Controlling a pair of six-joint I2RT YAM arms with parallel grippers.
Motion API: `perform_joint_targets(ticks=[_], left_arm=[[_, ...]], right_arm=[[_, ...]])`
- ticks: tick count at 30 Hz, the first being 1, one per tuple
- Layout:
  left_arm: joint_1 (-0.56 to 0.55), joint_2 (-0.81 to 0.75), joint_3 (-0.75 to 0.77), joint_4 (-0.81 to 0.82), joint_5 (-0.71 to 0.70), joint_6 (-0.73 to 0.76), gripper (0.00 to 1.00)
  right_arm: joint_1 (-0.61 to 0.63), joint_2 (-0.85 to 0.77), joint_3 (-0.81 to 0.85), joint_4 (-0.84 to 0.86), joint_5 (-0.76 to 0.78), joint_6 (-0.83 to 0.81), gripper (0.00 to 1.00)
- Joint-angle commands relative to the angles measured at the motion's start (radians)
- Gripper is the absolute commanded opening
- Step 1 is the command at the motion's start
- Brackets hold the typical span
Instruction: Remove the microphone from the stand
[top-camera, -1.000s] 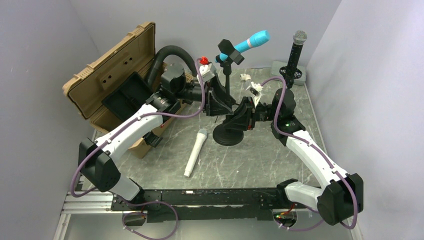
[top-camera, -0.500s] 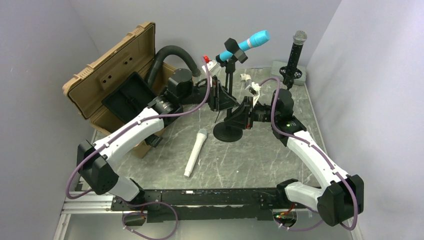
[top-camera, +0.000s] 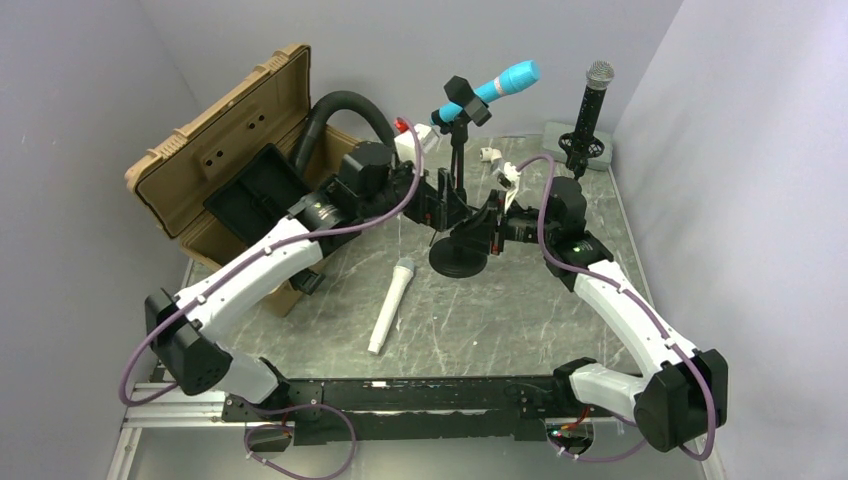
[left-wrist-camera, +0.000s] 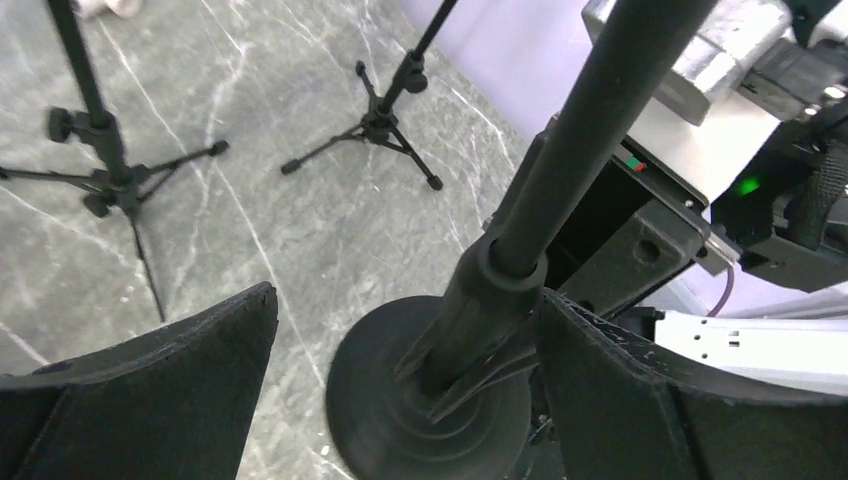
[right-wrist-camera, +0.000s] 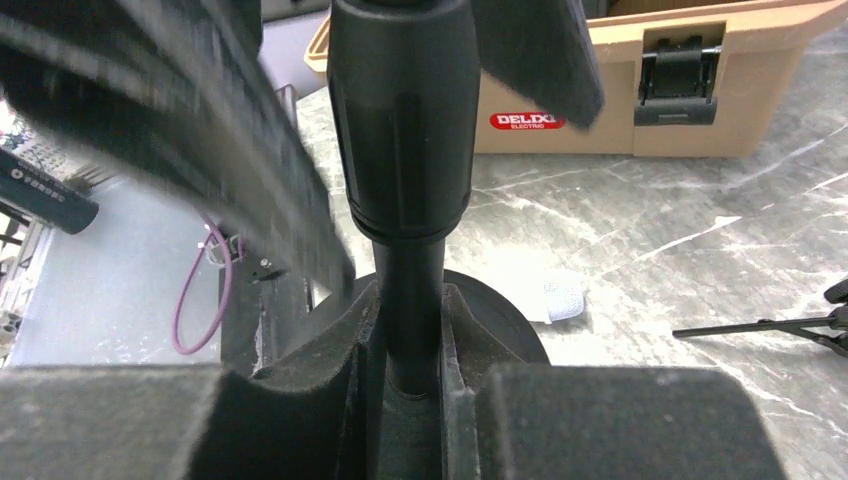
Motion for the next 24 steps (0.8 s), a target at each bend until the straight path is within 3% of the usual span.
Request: perform_joint_targets(ticks=[1,5,10,19,24], left_arm=[[0.077,-0.11,-0.013,0.098,0.104,0.116,0.99],[0.125,-0.127,-0.021,0.23,0.393,0.2,0.99],[0.126,-0.1,-0.014,0.31,0.636,0.293,0.99],[0.125,0.013,0.007,0.43,0.755,0.237,0.84],[0.106,0.05,0.006,0.478,0.747,0.18,0.63]], right_arm=[[-0.006,-0.058,0.022,0.103,-0.08,-0.035,0.0],[-0.006,-0.062,0.006,0.163,-0.167,0.006,0.0],[-0.006,-0.065,-0.002,0.202,-0.226,0.054,0.0],[-0.004,-0.066,-0.007,0.245,-0.269,0.103,0.0],[-0.001,-0.062,-0.012,0.252,-0.259,0.103,0.0]])
